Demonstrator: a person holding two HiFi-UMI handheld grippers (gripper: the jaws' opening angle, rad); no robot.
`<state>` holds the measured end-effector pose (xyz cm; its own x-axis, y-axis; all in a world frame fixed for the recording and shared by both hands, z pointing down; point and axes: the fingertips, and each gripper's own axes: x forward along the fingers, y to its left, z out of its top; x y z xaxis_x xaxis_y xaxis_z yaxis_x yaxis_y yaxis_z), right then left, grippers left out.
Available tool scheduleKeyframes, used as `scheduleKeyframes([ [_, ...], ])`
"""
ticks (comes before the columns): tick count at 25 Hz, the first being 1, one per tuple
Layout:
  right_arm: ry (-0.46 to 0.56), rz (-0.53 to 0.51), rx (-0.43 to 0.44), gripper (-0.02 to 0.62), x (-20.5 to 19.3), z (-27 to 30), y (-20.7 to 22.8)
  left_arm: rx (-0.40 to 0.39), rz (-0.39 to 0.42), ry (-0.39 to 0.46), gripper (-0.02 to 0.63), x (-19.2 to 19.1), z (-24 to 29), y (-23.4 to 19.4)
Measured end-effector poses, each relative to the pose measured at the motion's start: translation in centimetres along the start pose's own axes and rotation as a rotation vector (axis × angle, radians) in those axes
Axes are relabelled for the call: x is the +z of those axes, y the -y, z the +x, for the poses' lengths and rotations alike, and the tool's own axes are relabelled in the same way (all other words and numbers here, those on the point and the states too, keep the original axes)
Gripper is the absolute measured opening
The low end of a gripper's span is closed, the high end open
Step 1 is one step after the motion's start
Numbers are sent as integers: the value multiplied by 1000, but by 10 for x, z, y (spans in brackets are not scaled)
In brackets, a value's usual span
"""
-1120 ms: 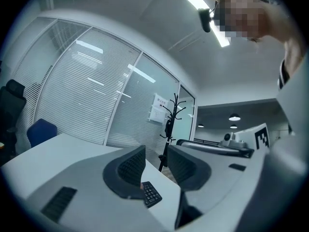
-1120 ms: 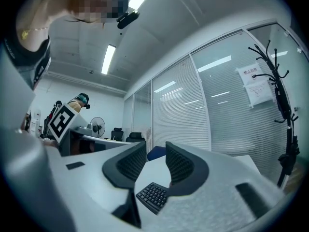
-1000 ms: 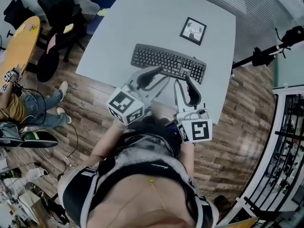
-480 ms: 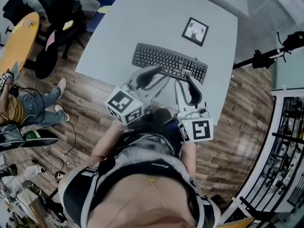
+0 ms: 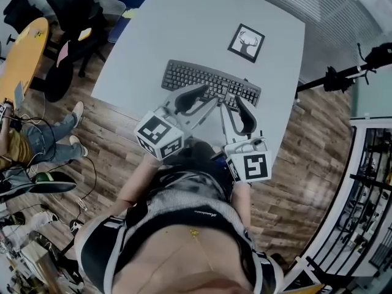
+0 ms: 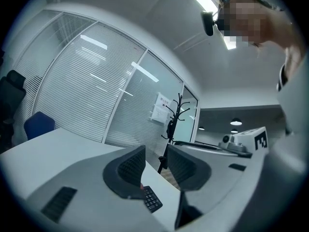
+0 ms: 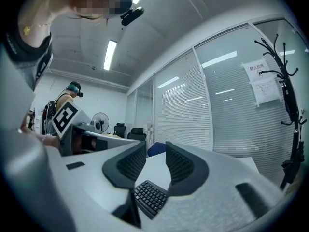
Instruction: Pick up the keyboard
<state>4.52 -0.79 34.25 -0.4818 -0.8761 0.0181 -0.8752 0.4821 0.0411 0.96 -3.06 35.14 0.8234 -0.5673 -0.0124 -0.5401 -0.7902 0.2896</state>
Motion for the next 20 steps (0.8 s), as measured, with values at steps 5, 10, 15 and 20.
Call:
scheduleKeyframes([
  [5,-5,-16,16,126,2,1,27,16,14,1,133,4,27,5],
  [10,20,-24,58,126,6,3,37,43,34,19,133,7,40,8],
  [15,29,-12,65,126,1,1,43,69,50,14,133,3,42,7],
  [20,27,12,48,126,0,-3,52,53,55,12,133,4,50,11],
])
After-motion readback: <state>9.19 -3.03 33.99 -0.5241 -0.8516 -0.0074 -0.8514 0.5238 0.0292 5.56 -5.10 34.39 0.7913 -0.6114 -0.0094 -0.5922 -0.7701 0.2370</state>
